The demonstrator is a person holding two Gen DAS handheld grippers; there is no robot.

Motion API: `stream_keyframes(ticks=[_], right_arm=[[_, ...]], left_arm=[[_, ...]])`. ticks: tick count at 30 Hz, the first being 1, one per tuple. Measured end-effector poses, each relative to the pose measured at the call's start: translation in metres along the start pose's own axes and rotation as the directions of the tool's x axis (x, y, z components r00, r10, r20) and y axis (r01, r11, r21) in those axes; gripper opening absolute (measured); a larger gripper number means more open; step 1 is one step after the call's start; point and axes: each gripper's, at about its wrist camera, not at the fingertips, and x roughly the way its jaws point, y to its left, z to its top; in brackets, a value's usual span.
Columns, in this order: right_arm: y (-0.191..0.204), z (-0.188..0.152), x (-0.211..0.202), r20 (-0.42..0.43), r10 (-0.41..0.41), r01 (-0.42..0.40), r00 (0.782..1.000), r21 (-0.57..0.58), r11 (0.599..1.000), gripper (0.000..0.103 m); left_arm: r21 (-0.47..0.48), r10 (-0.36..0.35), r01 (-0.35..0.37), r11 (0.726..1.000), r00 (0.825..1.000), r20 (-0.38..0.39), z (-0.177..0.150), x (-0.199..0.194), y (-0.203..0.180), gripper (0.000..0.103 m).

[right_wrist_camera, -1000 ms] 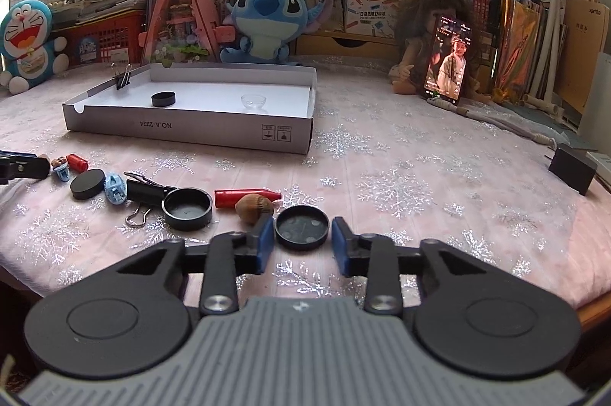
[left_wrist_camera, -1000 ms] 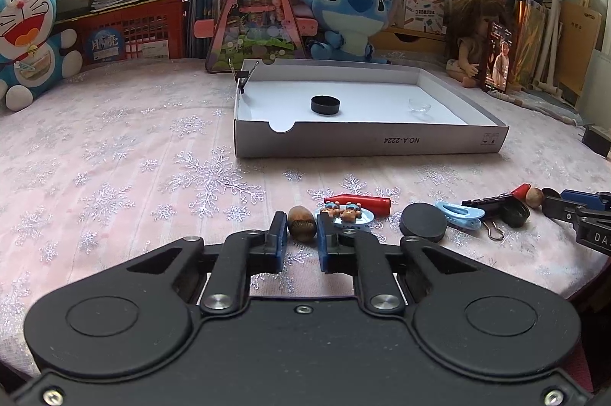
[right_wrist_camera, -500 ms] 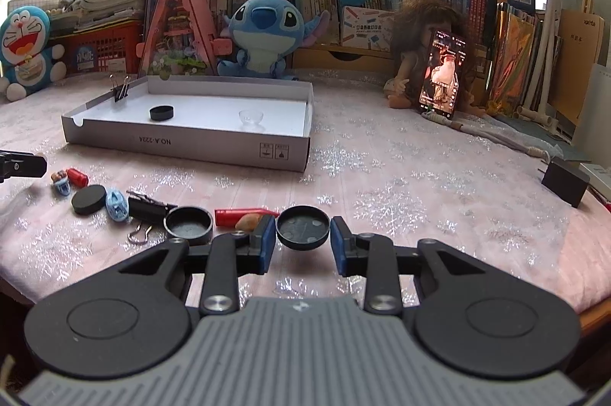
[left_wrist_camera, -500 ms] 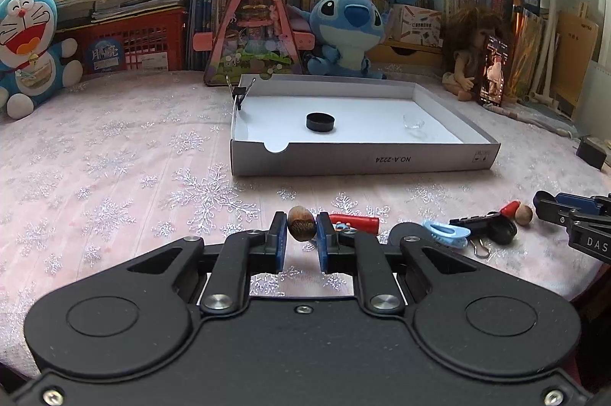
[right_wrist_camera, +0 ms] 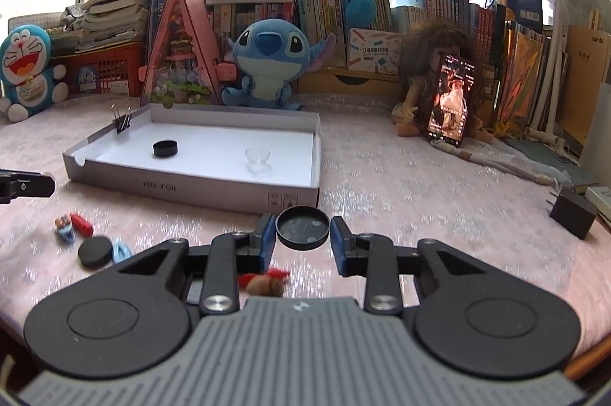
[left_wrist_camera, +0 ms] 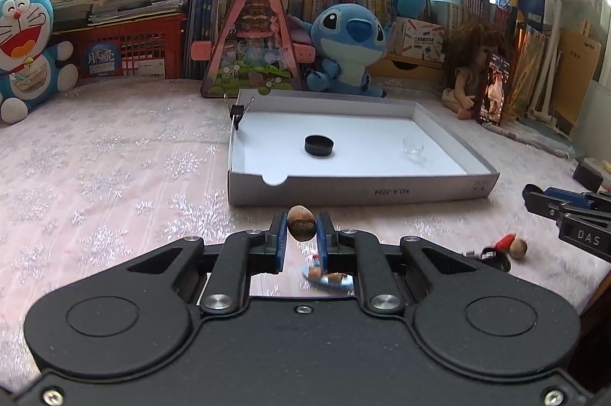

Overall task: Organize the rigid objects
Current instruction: 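Carry the acorn and black lid with both grippers into the white tray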

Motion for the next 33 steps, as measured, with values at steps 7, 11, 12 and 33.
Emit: stream_keyframes(ticks=[7, 11, 12, 33], right_arm=[[0.001, 0.019, 0.017, 0.002, 0.007, -0.007, 1.0, 0.019, 1.0, 0.036], [-0.002, 0.027, 0.028, -0.008, 0.013, -0.013, 1.0, 0.031, 0.999, 0.036], [-0.003, 0.029, 0.03, -0.01, 0.014, -0.014, 1.0, 0.035, 0.999, 0.036], [-0.019, 0.082, 0.121, -0.188, 0.096, -0.06, 0.978, 0.19, 0.98, 0.036]], left_arm=[[0.003, -0.003, 0.003, 1.0, 1.0, 0.014, 0.026, 0.01, 0.001, 0.015], [-0.003, -0.008, 0.008, 1.0, 1.0, 0.018, 0.043, 0.02, 0.003, 0.015], [-0.001, -0.007, 0.007, 1.0, 1.0, 0.021, 0.047, 0.023, 0.004, 0.015], [-0.066, -0.048, 0.037, 0.997, 0.985, -0.164, 0.101, 0.125, 0.021, 0.015]])
